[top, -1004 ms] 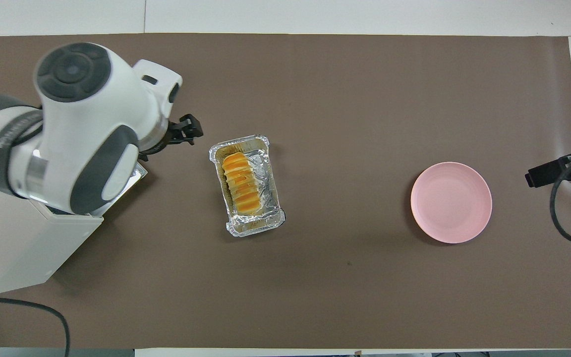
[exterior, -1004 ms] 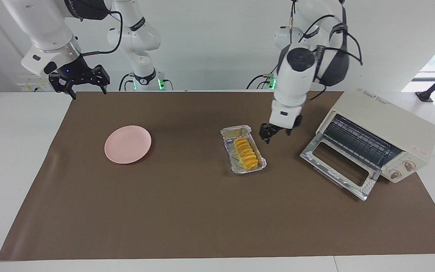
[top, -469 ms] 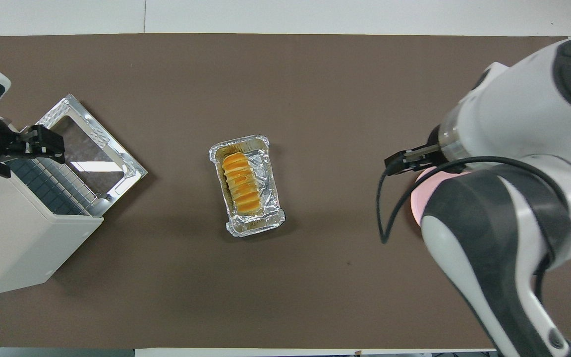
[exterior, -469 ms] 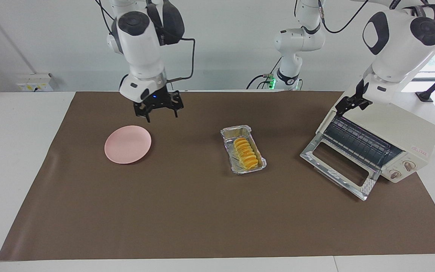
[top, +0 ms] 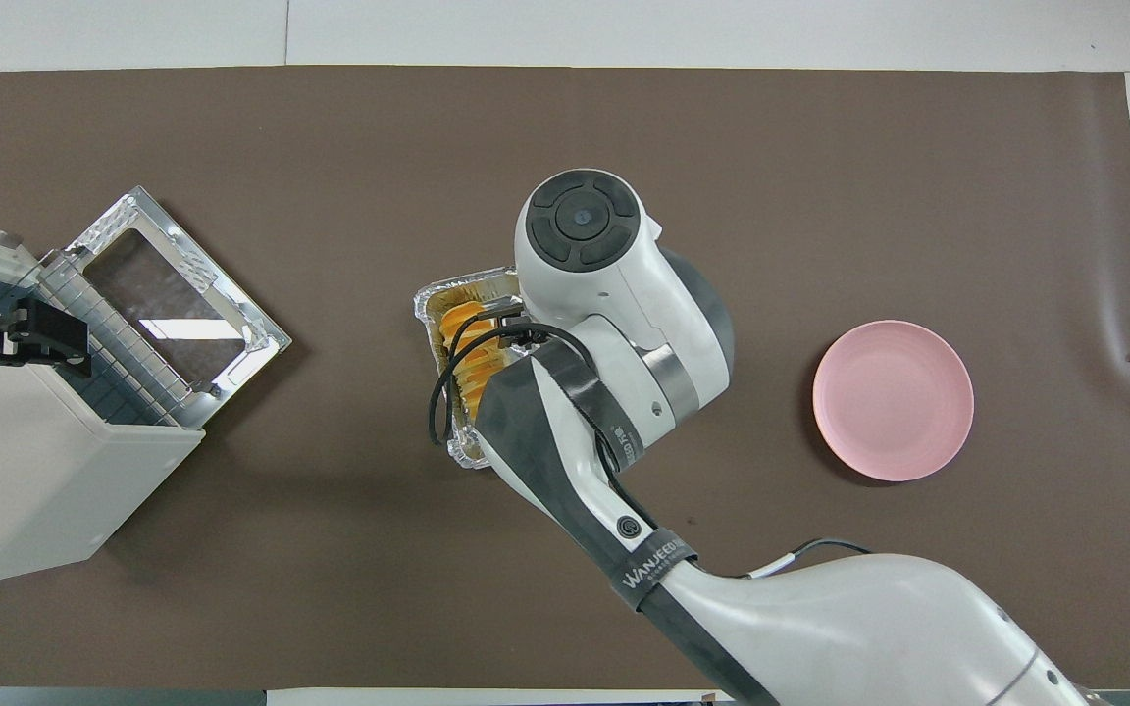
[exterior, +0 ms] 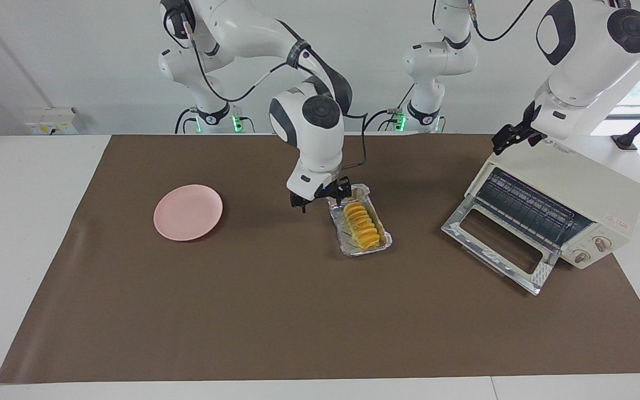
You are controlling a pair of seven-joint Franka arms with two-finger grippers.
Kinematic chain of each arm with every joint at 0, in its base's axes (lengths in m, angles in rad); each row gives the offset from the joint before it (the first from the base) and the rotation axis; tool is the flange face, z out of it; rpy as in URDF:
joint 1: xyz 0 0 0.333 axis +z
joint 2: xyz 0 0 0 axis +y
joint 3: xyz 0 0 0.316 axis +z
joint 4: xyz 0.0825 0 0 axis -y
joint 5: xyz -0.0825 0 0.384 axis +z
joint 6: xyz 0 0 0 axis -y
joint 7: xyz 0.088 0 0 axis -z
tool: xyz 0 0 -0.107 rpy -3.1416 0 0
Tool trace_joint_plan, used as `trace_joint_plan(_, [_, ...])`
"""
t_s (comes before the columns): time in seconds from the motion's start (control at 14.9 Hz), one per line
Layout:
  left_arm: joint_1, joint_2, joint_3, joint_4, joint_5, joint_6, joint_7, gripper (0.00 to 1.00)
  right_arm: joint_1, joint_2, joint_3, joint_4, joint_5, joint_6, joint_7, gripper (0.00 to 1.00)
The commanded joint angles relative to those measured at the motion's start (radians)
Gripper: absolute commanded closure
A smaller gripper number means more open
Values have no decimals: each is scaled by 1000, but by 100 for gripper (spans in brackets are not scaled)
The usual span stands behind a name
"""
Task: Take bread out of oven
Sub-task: 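Grasp the foil tray with the right gripper and slide it beyond the plate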
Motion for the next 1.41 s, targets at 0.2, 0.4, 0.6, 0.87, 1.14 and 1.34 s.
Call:
trace_joint_plan(0.2, [9,-35,2,-30,-19,7,48,0,16,95,-5,25,-10,108,36,0])
trace_joint_plan(0.4, [0,-32,2,-30,-19,16,45,0,19,94,-5,-44,-27,174,32,2])
trace_joint_plan(0.6, [-5,-31,-1,-28,-19,19,54,0,39,103,-5,-54,-26,192,41,15])
trace_joint_plan(0.87, [-6,-29,-3,-14,-19,16,54,0,39,103,-5,-51,-24,186,44,100])
trace_joint_plan(1.14, [-2,-31,-3,-14,-19,19,53,0,37,103,-5,-46,-23,182,49,100])
trace_joint_plan(1.34, [-5,-32,-3,-17,-19,27,50,0,34,100,-5,-40,-12,163,49,100])
